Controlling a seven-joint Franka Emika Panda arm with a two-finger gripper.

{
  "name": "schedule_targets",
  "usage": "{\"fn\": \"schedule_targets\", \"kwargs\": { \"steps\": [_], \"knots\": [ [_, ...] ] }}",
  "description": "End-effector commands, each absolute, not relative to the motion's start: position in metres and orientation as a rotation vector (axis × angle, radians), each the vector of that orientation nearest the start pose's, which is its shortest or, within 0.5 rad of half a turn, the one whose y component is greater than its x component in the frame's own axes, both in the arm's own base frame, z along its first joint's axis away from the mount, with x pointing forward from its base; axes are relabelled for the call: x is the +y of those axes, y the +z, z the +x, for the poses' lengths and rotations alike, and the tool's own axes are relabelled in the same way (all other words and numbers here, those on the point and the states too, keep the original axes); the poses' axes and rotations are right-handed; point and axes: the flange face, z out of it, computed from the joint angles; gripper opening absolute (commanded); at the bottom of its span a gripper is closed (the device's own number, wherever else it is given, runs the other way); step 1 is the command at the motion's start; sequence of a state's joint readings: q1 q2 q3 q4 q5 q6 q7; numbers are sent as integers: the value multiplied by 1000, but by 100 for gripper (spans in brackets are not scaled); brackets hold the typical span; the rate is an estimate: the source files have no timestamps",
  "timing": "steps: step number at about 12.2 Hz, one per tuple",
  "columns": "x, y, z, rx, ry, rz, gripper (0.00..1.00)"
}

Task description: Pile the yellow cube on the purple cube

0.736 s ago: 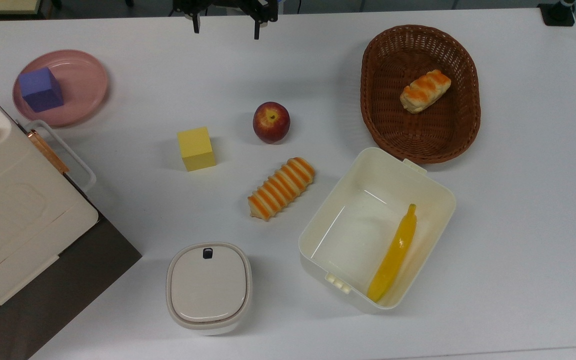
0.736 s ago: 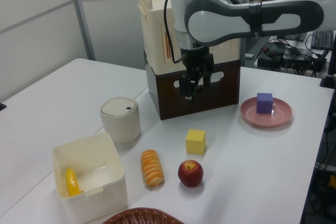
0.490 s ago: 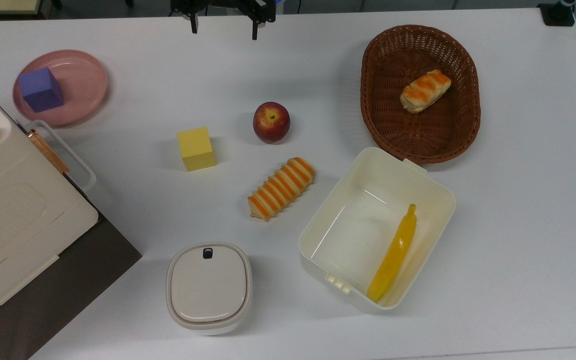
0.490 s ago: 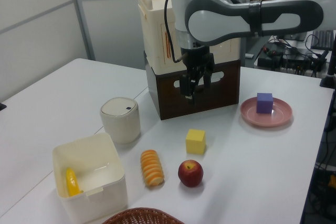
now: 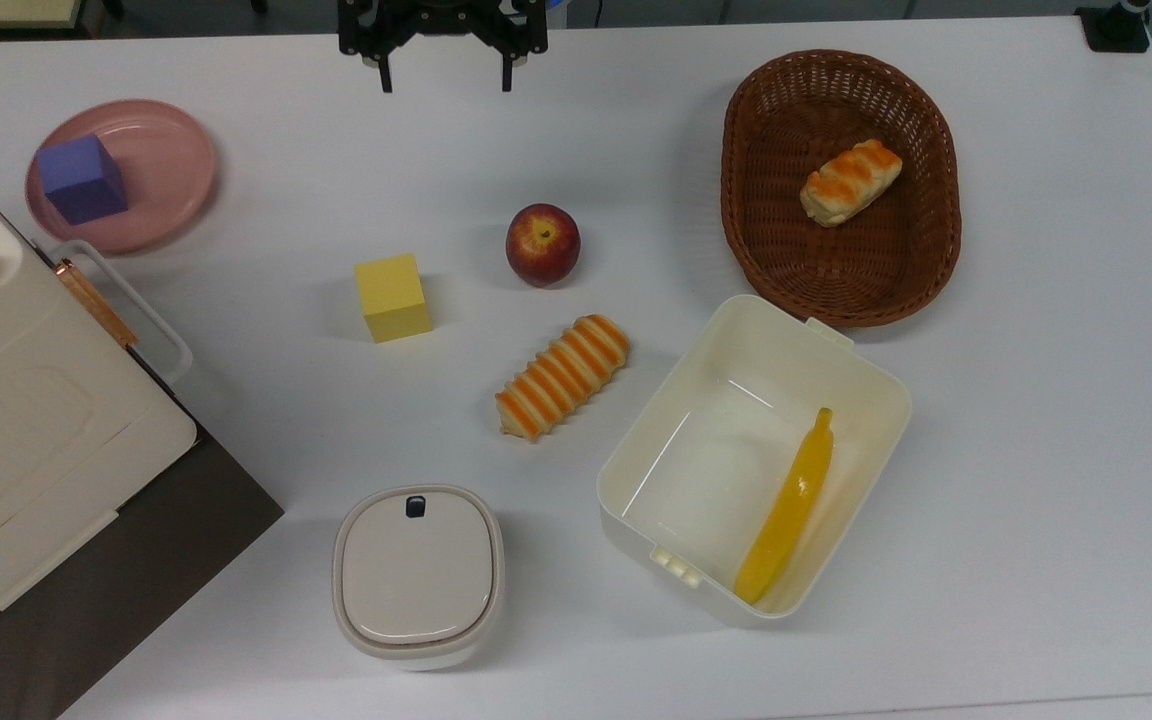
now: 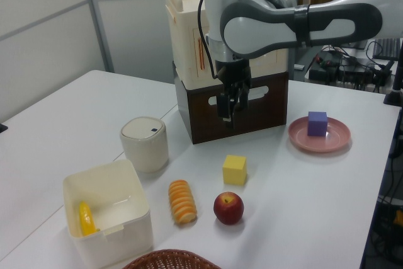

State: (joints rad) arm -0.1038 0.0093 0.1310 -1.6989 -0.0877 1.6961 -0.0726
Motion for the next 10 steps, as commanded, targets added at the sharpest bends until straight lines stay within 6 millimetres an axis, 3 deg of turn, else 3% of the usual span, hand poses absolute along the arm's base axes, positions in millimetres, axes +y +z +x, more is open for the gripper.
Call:
{"fn": "schedule_targets", "kwargs": {
  "steps": [1, 4, 10],
  "knots": [
    [-4, 554, 560, -316, 26, -3186, 100],
    [-19, 535, 563, -348, 10, -3182, 100],
    [-50, 458, 588, -301, 137, -3178, 100]
  ]
}}
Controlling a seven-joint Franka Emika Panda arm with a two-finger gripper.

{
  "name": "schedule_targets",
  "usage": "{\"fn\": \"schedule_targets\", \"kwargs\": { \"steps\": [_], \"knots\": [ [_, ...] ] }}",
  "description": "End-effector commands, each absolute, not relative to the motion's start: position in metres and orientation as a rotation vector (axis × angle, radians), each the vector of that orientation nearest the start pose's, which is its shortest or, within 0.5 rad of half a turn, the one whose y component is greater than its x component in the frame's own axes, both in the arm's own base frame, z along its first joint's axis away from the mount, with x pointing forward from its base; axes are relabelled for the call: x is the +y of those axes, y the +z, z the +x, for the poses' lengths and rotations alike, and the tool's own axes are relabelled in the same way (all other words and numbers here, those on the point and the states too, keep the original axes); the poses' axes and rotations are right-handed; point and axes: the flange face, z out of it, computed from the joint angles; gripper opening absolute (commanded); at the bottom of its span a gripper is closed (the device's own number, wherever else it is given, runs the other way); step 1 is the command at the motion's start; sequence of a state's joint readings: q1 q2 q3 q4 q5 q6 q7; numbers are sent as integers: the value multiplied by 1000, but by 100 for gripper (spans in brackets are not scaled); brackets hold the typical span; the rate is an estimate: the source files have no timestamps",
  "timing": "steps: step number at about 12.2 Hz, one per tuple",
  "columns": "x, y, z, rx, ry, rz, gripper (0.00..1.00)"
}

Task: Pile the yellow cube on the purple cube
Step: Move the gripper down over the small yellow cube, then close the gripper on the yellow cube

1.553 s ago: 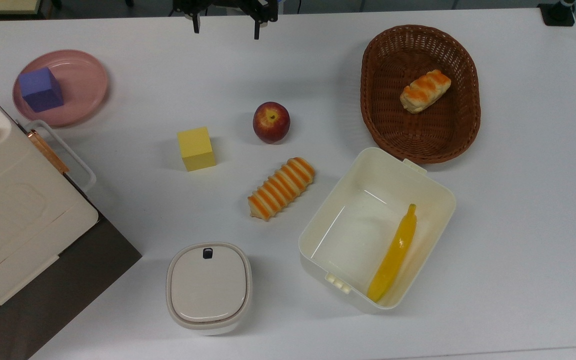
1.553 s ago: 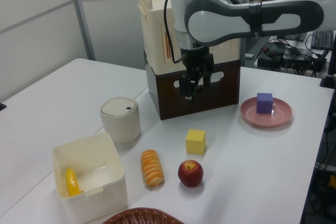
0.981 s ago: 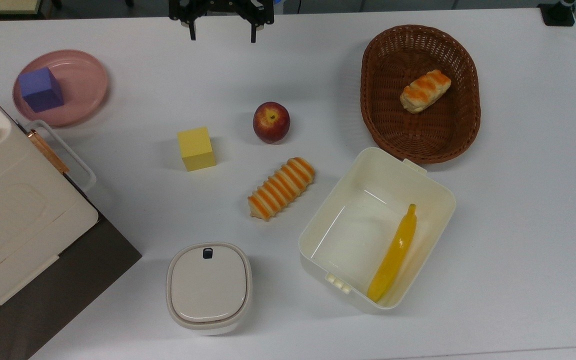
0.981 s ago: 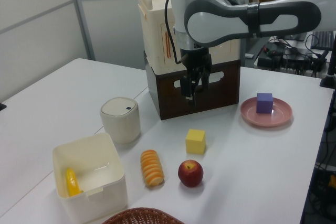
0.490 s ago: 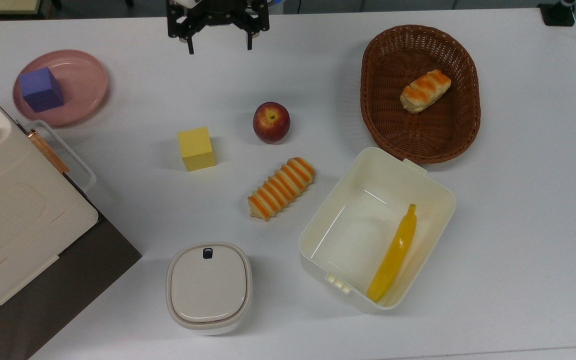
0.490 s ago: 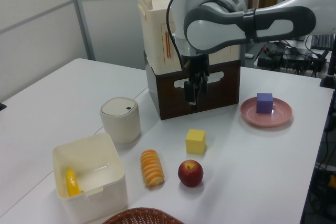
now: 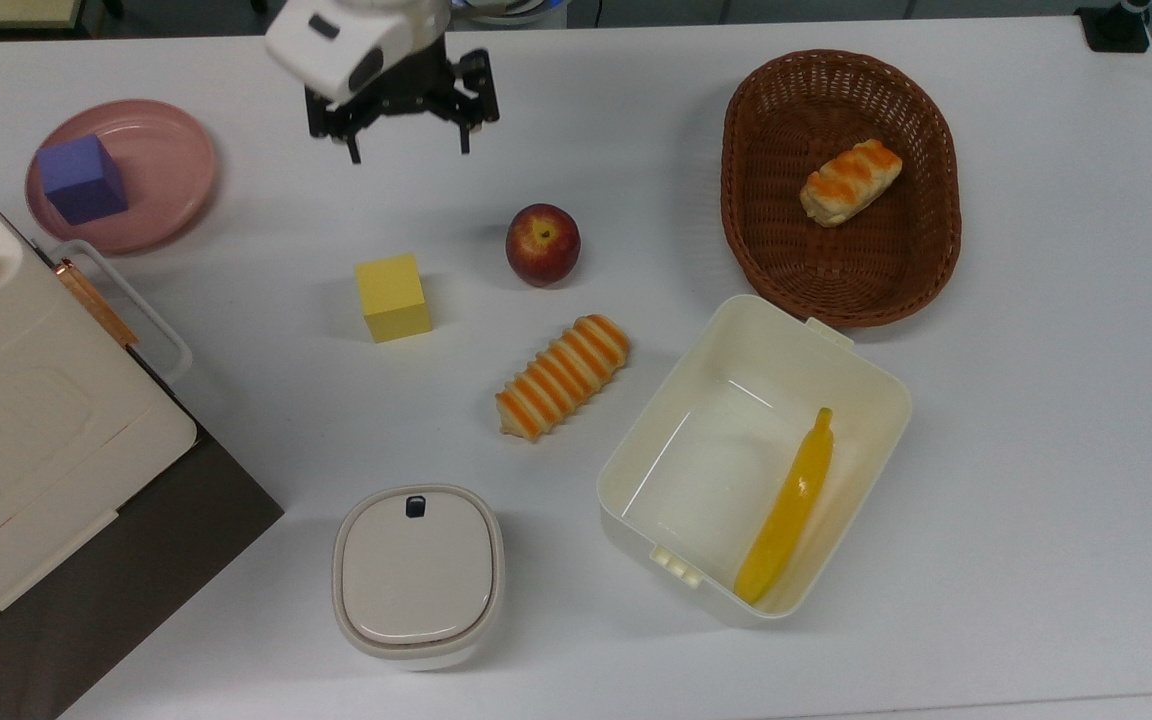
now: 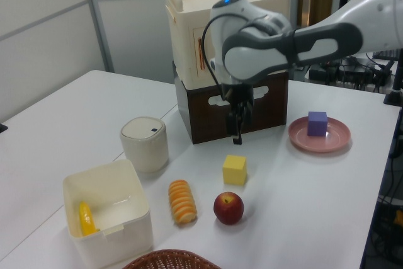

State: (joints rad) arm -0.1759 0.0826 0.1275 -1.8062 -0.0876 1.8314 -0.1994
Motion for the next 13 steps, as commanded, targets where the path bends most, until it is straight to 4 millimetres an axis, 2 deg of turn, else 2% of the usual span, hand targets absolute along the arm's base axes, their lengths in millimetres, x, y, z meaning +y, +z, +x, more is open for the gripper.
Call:
{"fn": "schedule_targets", "kwargs": {
  "steps": [1, 2, 5, 8, 10, 13],
  "knots": [
    [-53, 446, 593, -304, 143, -3182, 100],
    [-64, 436, 597, -285, 133, -3188, 100],
    [-85, 388, 614, -274, 129, -3200, 100],
    [-92, 346, 626, -325, 132, -3232, 100],
    [-91, 338, 629, -338, 116, -3232, 100],
    [-91, 339, 629, -338, 116, -3232, 100]
  ]
}}
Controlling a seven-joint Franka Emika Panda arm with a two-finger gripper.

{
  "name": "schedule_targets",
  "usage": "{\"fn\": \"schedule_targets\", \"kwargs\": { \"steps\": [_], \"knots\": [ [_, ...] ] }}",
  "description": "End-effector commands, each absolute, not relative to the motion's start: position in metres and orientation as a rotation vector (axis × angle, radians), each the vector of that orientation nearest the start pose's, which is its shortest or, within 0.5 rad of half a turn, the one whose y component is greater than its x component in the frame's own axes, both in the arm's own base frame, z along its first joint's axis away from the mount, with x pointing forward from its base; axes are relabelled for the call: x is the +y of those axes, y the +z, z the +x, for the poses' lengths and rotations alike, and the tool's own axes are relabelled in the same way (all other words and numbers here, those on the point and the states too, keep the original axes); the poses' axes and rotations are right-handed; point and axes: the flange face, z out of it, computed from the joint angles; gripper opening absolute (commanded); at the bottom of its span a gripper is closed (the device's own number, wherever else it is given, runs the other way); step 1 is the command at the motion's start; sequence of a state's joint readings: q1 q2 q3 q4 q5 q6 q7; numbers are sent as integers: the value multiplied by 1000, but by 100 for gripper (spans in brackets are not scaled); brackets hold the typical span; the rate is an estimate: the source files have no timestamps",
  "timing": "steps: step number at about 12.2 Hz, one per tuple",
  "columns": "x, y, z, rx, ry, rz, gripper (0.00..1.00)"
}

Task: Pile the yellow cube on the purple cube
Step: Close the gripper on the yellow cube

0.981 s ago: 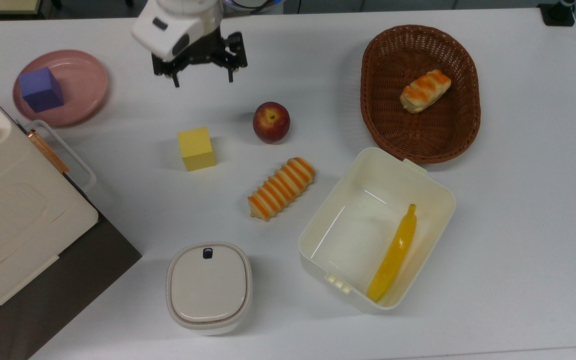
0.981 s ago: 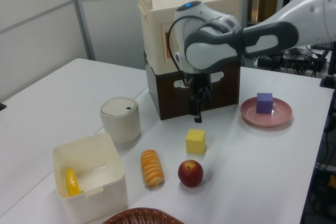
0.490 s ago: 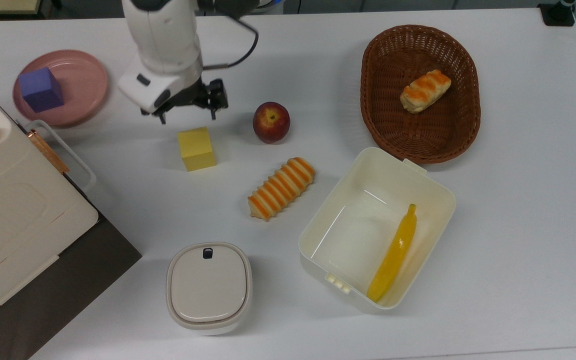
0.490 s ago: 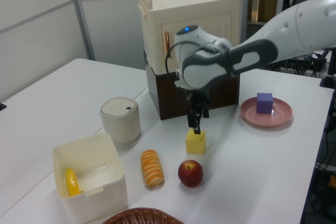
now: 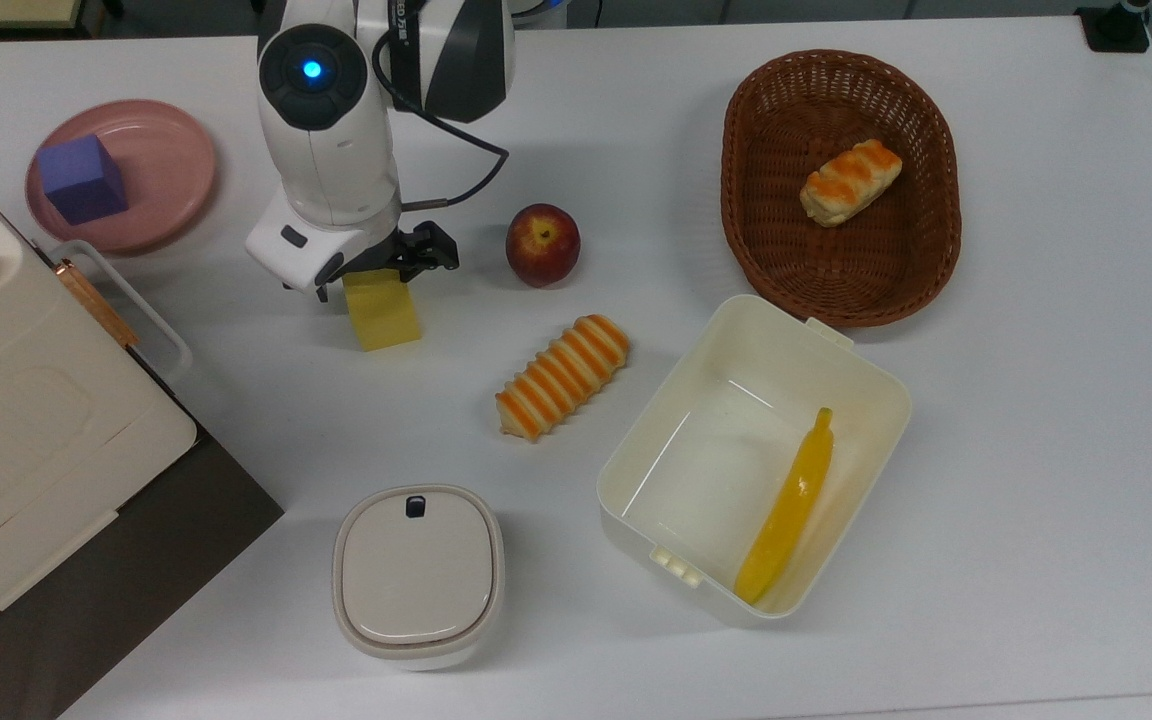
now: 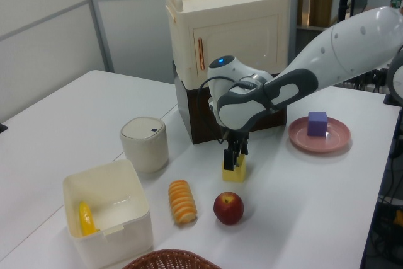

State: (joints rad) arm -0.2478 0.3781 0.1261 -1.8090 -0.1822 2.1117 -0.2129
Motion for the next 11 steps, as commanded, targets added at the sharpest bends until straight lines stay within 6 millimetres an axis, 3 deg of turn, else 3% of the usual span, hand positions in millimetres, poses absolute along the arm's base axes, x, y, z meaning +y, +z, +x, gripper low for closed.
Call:
{"fn": "schedule_targets", "kwargs": {
  "steps": [1, 6, 11],
  "knots": [
    [-92, 340, 628, -335, 114, -3233, 100],
    [-100, 362, 622, -364, 121, -3231, 100],
    [-94, 341, 626, -372, 142, -3217, 100]
  ]
}}
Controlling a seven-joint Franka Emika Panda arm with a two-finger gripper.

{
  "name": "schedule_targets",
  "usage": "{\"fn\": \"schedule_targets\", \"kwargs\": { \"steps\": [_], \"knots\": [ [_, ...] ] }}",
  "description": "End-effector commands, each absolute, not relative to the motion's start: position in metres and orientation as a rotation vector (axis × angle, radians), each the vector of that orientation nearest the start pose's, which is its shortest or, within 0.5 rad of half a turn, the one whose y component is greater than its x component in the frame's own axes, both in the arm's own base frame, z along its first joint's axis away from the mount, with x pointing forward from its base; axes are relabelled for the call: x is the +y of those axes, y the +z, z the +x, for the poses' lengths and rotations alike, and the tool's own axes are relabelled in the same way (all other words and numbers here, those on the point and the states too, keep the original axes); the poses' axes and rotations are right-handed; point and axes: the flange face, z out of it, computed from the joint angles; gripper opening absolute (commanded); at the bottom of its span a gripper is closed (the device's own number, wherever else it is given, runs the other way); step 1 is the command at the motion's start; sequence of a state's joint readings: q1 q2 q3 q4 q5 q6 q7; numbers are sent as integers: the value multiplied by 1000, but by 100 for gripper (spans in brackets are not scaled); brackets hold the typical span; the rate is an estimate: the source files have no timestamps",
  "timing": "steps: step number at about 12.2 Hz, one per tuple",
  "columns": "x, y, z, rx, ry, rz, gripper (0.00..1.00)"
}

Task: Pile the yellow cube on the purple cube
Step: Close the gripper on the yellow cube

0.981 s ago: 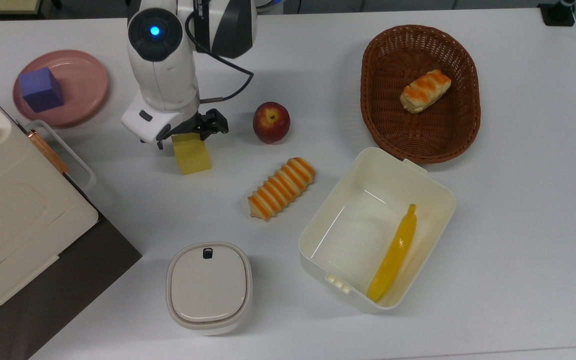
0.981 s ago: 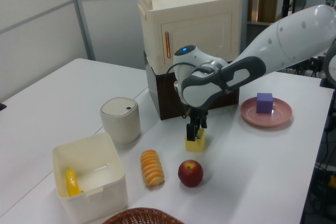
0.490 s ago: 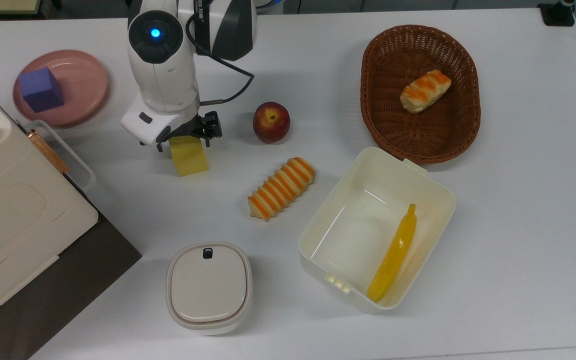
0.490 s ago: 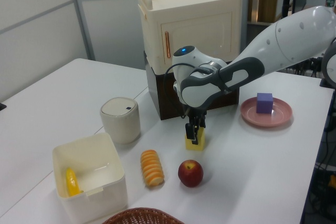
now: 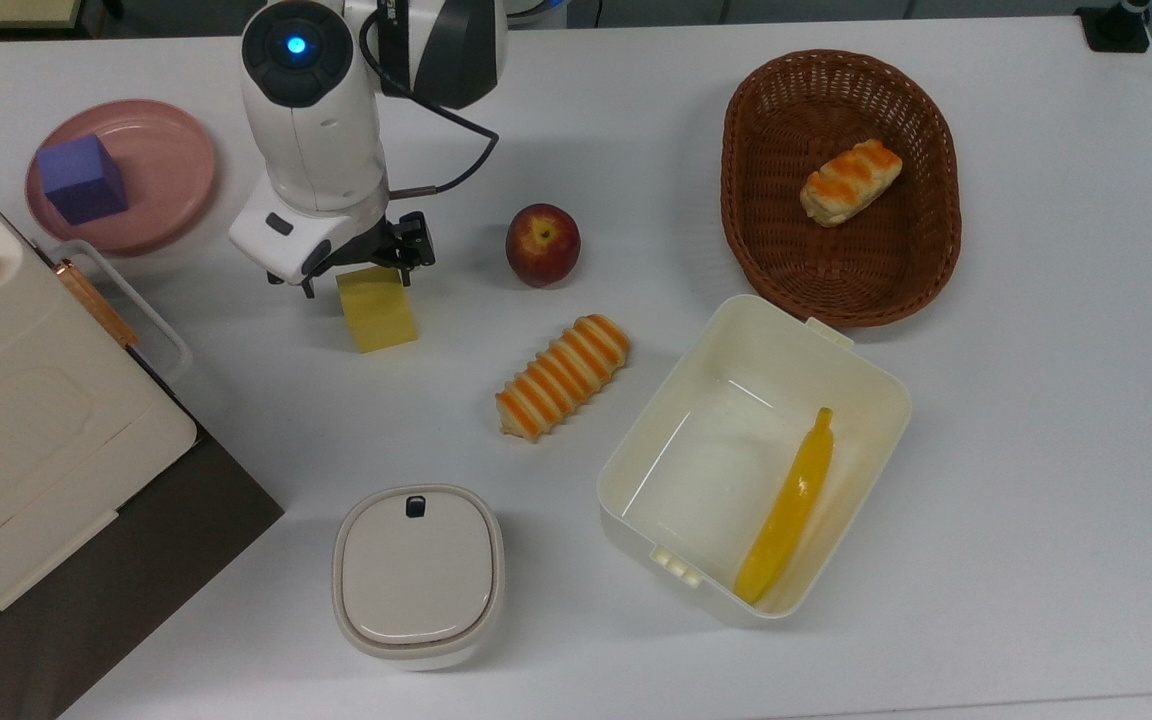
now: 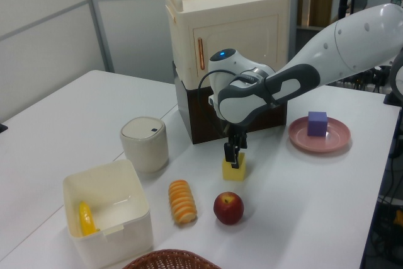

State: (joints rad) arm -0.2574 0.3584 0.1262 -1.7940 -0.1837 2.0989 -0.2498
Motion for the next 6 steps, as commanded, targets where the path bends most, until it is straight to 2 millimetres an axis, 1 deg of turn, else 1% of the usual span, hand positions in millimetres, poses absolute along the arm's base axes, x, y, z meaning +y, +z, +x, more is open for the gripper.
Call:
{"fn": "schedule_targets", "kwargs": {
  "steps": [1, 3, 4, 5, 6],
  "knots": [
    [-93, 339, 627, -372, 133, -3217, 93],
    [-89, 340, 628, -370, 128, -3213, 59],
    [-90, 343, 627, -367, 121, -3215, 53],
    [-91, 350, 626, -364, 115, -3219, 48],
    [-95, 362, 622, -369, 109, -3224, 47]
  ]
}}
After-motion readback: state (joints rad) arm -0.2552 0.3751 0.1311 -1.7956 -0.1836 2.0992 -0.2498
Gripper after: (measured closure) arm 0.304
